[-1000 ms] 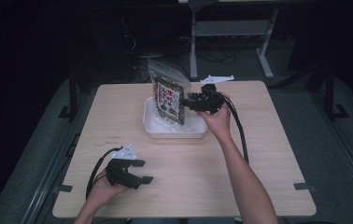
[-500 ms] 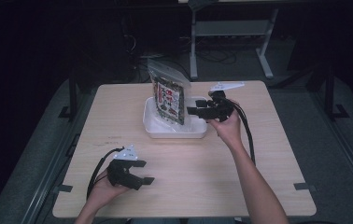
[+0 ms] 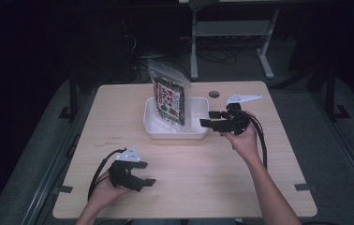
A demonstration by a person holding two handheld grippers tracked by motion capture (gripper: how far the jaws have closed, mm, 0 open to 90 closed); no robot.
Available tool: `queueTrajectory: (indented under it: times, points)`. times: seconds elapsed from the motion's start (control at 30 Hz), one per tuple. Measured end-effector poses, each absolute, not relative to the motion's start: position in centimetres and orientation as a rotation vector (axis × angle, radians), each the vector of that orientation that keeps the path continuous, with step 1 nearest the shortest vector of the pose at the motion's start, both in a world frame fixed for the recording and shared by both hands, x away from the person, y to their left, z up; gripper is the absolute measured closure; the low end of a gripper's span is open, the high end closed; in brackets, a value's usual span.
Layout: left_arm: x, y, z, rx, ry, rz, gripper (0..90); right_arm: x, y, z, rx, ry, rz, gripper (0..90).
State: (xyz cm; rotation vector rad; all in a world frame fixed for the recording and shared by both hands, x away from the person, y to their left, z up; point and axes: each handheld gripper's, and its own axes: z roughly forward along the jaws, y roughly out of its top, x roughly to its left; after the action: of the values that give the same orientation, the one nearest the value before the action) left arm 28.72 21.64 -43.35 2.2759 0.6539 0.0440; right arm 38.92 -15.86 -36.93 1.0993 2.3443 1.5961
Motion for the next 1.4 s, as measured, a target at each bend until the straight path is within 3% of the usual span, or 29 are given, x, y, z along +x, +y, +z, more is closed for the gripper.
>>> queueTrajectory:
  times: [1.4]
  points:
    - [28.5, 21.4, -43.4, 2.29, 0.644, 0.052, 23.1, 28.7, -20.5, -43.4, 1.231, 2.408, 1.62, 34.2]
